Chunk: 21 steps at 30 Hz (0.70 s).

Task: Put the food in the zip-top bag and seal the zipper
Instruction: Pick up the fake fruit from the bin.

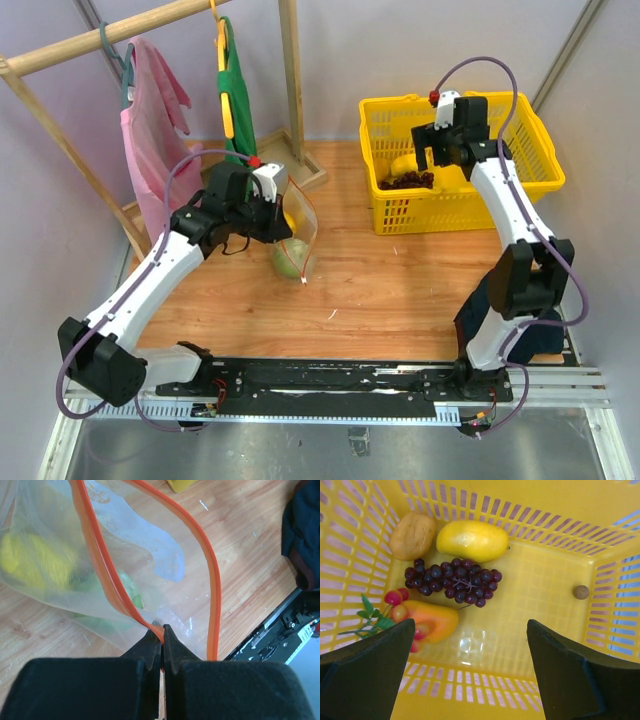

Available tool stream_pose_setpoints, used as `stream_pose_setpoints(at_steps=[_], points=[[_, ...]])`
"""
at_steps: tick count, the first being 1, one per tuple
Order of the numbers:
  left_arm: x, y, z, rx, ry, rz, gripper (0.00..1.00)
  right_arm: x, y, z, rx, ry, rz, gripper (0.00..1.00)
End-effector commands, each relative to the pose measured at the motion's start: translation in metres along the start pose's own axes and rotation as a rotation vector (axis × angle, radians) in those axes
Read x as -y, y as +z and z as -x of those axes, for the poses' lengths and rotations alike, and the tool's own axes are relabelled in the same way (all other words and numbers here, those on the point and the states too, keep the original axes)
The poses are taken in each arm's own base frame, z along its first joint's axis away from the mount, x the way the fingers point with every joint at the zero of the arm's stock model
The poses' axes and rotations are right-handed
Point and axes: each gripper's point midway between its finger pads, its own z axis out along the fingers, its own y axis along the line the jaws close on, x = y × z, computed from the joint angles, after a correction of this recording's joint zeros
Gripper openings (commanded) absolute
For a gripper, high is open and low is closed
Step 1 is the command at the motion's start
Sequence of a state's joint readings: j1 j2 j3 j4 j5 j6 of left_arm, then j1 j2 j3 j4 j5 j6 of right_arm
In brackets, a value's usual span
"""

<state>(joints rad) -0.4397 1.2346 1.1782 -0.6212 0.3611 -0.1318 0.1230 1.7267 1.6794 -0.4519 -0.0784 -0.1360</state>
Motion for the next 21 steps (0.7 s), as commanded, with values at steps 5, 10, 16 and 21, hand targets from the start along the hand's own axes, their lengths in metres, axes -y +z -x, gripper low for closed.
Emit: stream_pose_setpoints(at_steps=[5, 10, 16, 21], points=[[0.008, 0.004, 0.004, 0.033, 0.104, 0.008, 0.0, -0.001, 0.044, -0.03, -0.129, -0.046, 0.137, 0.98], [0.015, 0.01, -0.001, 0.022, 0.129, -0.002, 0.0, -0.005, 0.076, -0.059, -0.225, -0.057, 0.188, 0.98], [0.013, 0.019, -0.005, 0.013, 0.14, 0.02, 0.0, 0.002, 0.107, -0.084, -0.276, -0.048, 0.199, 0.98], [0.015, 0.018, -0.001, 0.045, 0.15, 0.015, 0.0, 0.003, 0.133, -0.107, -0.311, -0.026, 0.234, 0.98]])
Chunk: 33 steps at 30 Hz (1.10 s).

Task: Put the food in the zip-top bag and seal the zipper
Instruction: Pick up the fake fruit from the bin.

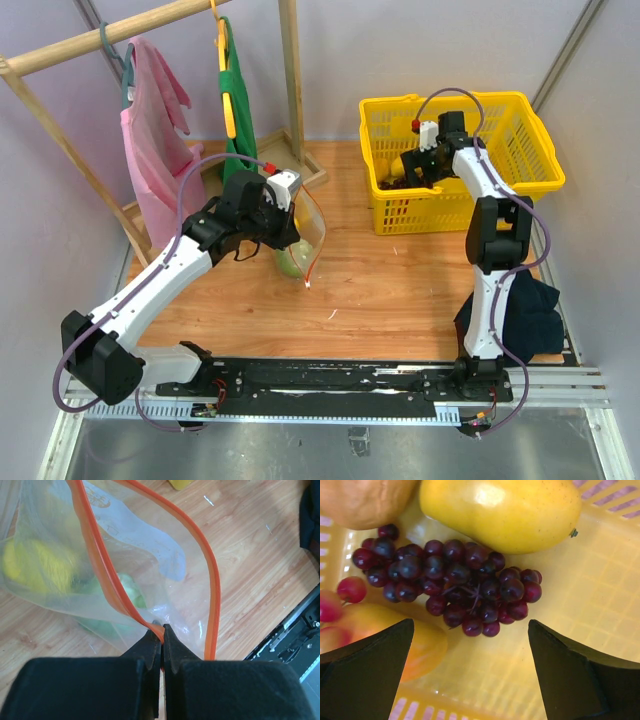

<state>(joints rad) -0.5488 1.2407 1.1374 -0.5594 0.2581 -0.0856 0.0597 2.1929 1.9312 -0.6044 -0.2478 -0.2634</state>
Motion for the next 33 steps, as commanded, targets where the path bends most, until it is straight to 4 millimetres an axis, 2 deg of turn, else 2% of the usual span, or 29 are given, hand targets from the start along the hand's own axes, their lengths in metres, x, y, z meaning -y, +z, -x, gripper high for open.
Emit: stream_pose_setpoints(at_steps=[1, 6, 11, 16, 21, 24, 33], points=[[0.002, 0.001, 0.009, 0.053, 0.035, -0.003, 0.0, 0.01, 0.016, -0.004, -0.006, 0.009, 0.041, 0.98], [0.005, 0.0, 0.012, 0.075, 0.039, -0.019, 0.01, 0.002, 0.039, -0.021, -0.05, 0.033, 0.103, 0.94], [-0.001, 0.001, 0.009, 0.068, 0.037, 0.014, 0.0, 0.003, 0.051, -0.028, -0.057, 0.046, 0.109, 0.84], [-0.002, 0.002, 0.009, 0.071, 0.037, 0.018, 0.0, 0.007, 0.052, -0.027, -0.035, 0.072, 0.119, 0.62], [-0.004, 0.003, 0.008, 0.069, 0.032, 0.028, 0.0, 0.009, 0.035, -0.014, 0.024, 0.059, 0.104, 0.2], [-0.006, 0.003, 0.008, 0.07, 0.03, 0.037, 0.0, 0.012, 0.021, -0.002, 0.07, 0.045, 0.074, 0.02], [-0.01, 0.002, 0.009, 0.079, 0.02, 0.06, 0.0, 0.02, -0.03, 0.024, 0.162, 0.015, -0.023, 0.01]])
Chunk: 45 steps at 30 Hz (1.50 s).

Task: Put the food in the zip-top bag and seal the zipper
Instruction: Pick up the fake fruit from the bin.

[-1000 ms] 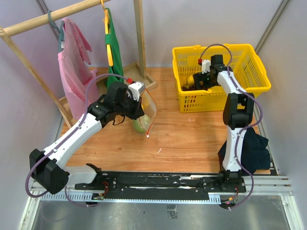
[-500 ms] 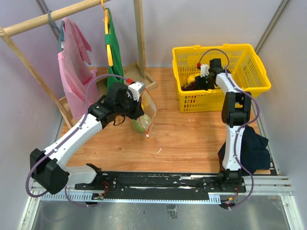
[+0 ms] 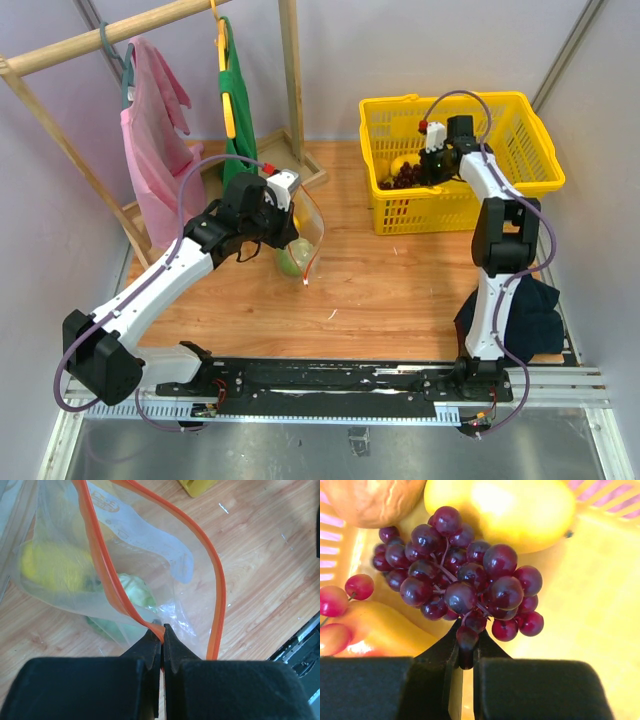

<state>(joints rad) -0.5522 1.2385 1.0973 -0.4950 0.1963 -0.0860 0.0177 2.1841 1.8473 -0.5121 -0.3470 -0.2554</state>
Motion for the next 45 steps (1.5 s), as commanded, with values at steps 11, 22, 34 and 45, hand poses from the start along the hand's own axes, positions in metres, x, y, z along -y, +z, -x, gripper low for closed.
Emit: stream_pose_setpoints(at_steps=[11, 22, 34, 45], points=[[-0.005, -0.006, 0.011, 0.059, -0.028, 0.001, 0.0, 0.014, -0.102, 0.06, 0.227, -0.043, -0.206, 0.01], [-0.002, -0.012, 0.017, 0.088, -0.06, -0.044, 0.0, -0.004, -0.187, 0.097, 0.441, -0.055, -0.279, 0.01], [0.003, -0.011, 0.02, 0.099, -0.098, -0.085, 0.0, -0.069, -0.265, 0.133, 0.628, -0.157, -0.203, 0.01], [0.004, -0.014, 0.024, 0.121, -0.14, -0.111, 0.0, -0.169, -0.315, 0.152, 0.758, -0.266, -0.004, 0.01]])
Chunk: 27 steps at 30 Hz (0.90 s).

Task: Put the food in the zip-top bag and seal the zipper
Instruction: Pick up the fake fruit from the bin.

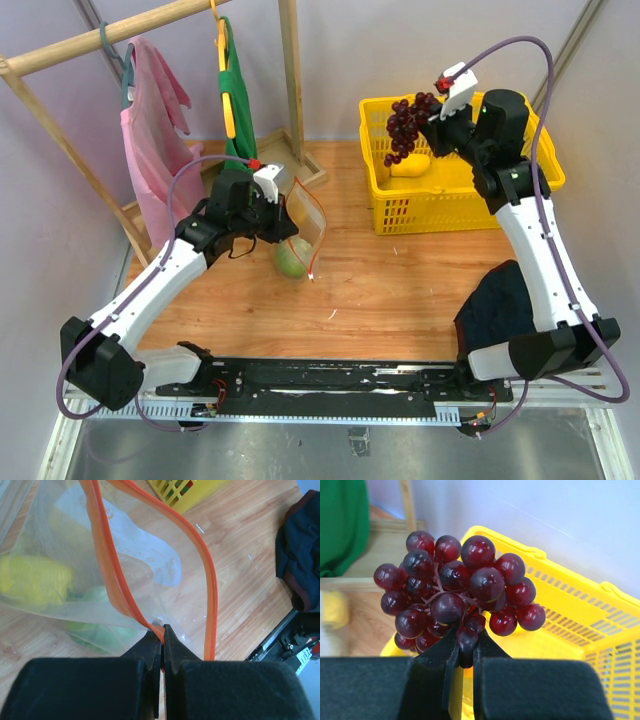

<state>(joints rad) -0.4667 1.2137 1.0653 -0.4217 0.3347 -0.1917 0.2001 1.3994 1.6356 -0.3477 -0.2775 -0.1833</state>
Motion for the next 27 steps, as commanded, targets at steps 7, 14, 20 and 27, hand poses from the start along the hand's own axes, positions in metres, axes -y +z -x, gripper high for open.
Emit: stream_pose_setpoints(at_steps=[7, 14, 20, 27], points=[[0.005, -0.007, 0.014, 0.062, -0.043, -0.059, 0.0, -0.084, -0.022, 0.042, 0.11, 0.007, 0.196, 0.01], [0.005, -0.006, 0.014, 0.061, -0.064, -0.075, 0.0, -0.141, -0.026, 0.041, 0.119, 0.035, 0.33, 0.01], [0.005, -0.006, 0.015, 0.065, -0.075, -0.08, 0.0, -0.186, -0.02, 0.036, 0.117, 0.107, 0.428, 0.01], [0.005, -0.007, 0.016, 0.072, -0.081, -0.083, 0.0, -0.227, -0.003, 0.016, 0.085, 0.117, 0.479, 0.01]])
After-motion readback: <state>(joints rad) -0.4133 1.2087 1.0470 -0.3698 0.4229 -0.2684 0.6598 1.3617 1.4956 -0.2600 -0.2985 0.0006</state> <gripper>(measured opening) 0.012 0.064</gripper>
